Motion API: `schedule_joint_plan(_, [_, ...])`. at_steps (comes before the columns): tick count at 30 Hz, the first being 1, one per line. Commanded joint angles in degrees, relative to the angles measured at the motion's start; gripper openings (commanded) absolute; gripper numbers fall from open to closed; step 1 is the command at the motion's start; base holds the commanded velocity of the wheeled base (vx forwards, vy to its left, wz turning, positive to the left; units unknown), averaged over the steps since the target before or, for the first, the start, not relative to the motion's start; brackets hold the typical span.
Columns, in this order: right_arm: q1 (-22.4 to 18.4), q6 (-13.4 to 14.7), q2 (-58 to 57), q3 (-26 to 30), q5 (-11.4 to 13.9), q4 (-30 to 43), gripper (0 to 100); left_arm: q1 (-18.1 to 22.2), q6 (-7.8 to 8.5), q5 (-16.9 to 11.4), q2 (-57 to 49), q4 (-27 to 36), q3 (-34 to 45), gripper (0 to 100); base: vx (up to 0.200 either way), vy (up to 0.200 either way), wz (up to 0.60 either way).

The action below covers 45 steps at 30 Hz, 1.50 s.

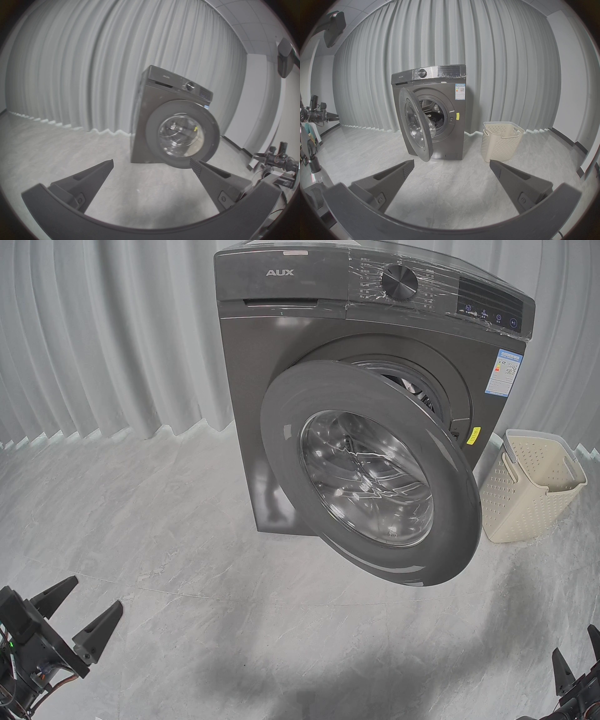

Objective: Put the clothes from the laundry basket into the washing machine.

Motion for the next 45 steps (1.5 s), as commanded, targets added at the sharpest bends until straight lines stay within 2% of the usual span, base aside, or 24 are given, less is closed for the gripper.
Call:
schedule_joint_plan(1, [0.1, 0.0, -0.4, 0.6, 0.0, 0.0, 100, 9.9, 1.43, -0.2, -15.0, 7.2, 3.3, 100, 0.000, 0.000, 0.00])
schedule_joint_plan(3, [0.0, 0.0, -0.4, 0.6, 0.0, 0.0, 100, 11.3, 1.52, -0.2, -16.6, 8.7, 3.3, 100, 0.000, 0.000, 0.00])
schedule_joint_plan(4, [0.0, 0.0, -0.4, 0.6, 0.0, 0.0, 100, 14.3, 1.52, -0.3, -20.8, 12.1, 3.3, 100, 0.000, 0.000, 0.00])
schedule_joint_plan(5, [0.0, 0.0, -0.4, 0.6, 0.0, 0.0, 100, 15.4, 1.52, -0.8, -23.0, 14.1, 3.3, 100, 0.000, 0.000, 0.00])
schedule_joint_plan(9, [0.0, 0.0, -0.4, 0.6, 0.0, 0.0, 100, 18.3, 1.61, -3.0, -30.2, 21.2, 3.3, 100, 0.000, 0.000, 0.00])
schedule_joint_plan(10, [0.0, 0.0, -0.4, 0.6, 0.0, 0.0, 100, 19.5, 1.79, -4.0, -34.8, 26.2, 3.3, 100, 0.000, 0.000, 0.00])
schedule_joint_plan(14, [0.0, 0.1, -0.4, 0.7, 0.0, -0.1, 100, 20.9, 2.23, -5.3, -42.6, 37.0, 3.3, 100, 0.000, 0.000, 0.00])
schedule_joint_plan(15, [0.0, 0.0, -0.4, 0.6, 0.0, 0.0, 100, 20.9, 2.23, -5.3, -42.6, 37.3, 3.3, 100, 0.000, 0.000, 0.00])
schedule_joint_plan(16, [0.0, 0.2, -0.4, 0.6, 0.0, -0.1, 100, 21.0, 1.43, -5.4, -42.3, 37.9, 3.3, 100, 0.000, 0.000, 0.00])
schedule_joint_plan(20, [0.0, 0.1, -0.4, 0.6, 0.0, 0.0, 100, 21.3, 1.70, -5.3, -42.3, 37.6, 3.3, 100, 0.000, 0.000, 0.00])
schedule_joint_plan(22, [-0.2, 0.0, -0.4, 0.6, 0.0, 0.0, 100, 23.0, 1.79, -4.7, -42.7, 37.9, 3.3, 100, 0.000, 0.000, 0.00])
schedule_joint_plan(23, [-0.2, 0.1, -0.4, 0.6, -0.1, 0.0, 100, 25.6, 2.05, -4.9, -43.7, 38.1, 3.2, 100, 0.000, 0.000, 0.00])
schedule_joint_plan(25, [-0.2, 0.1, -0.4, 0.6, -0.1, 0.0, 100, 27.1, 2.49, -4.6, -45.2, 38.0, 3.2, 100, 0.000, 0.000, 0.00])
schedule_joint_plan(28, [-0.1, 0.3, -0.4, 0.7, -0.2, -0.1, 100, 26.4, 2.75, -2.7, -45.5, 38.2, 3.2, 100, 0.000, 0.000, 0.00])
schedule_joint_plan(29, [-0.1, 0.4, -0.4, 0.7, -0.2, -0.3, 100, 26.0, 3.90, -1.8, -46.0, 38.8, 3.3, 100, 0.000, 0.000, 0.00])
schedule_joint_plan(33, [-0.1, 0.6, -0.4, 0.3, 0.0, -1.7, 100, 26.0, 4.42, -1.9, -46.2, 41.1, 2.7, 100, 0.000, 0.000, 0.00])
schedule_joint_plan(34, [0.0, 1.2, -0.6, -3.4, 0.2, -5.2, 100, 25.7, 5.39, -2.5, -46.8, 41.5, 2.6, 100, 0.000, 0.000, 0.00])
schedule_joint_plan(36, [0.7, 2.7, 0.8, -9.9, 0.5, -6.3, 100, 25.4, 5.83, -4.1, -46.2, 41.7, 2.8, 100, 0.000, 0.000, 0.00])
schedule_joint_plan(37, [0.9, 2.7, 1.3, -10.7, 0.5, -6.2, 100, 25.5, 5.83, -4.1, -46.0, 41.4, 3.0, 100, 0.000, 0.000, 0.00])
schedule_joint_plan(38, [2.5, 2.9, 6.0, -12.8, 1.4, -5.4, 100, 25.9, 5.83, -4.4, -46.4, 41.0, 3.2, 100, 0.000, 0.000, 0.00])
schedule_joint_plan(41, [4.4, 2.9, 11.6, -12.5, 2.6, -5.3, 100, 25.6, 6.09, -4.5, -47.0, 41.1, 3.2, 100, 0.000, 0.000, 0.00])
schedule_joint_plan(43, [7.6, 3.2, 20.0, -12.9, 3.8, -5.8, 100, 25.6, 7.94, -5.2, -47.1, 41.6, 3.3, 100, 0.000, 0.000, 0.00])
schedule_joint_plan(45, [9.9, 3.6, 26.1, -13.8, 4.3, -6.9, 100, 25.6, 8.29, -5.5, -47.1, 41.6, 3.3, 100, 0.000, 0.000, 0.00])
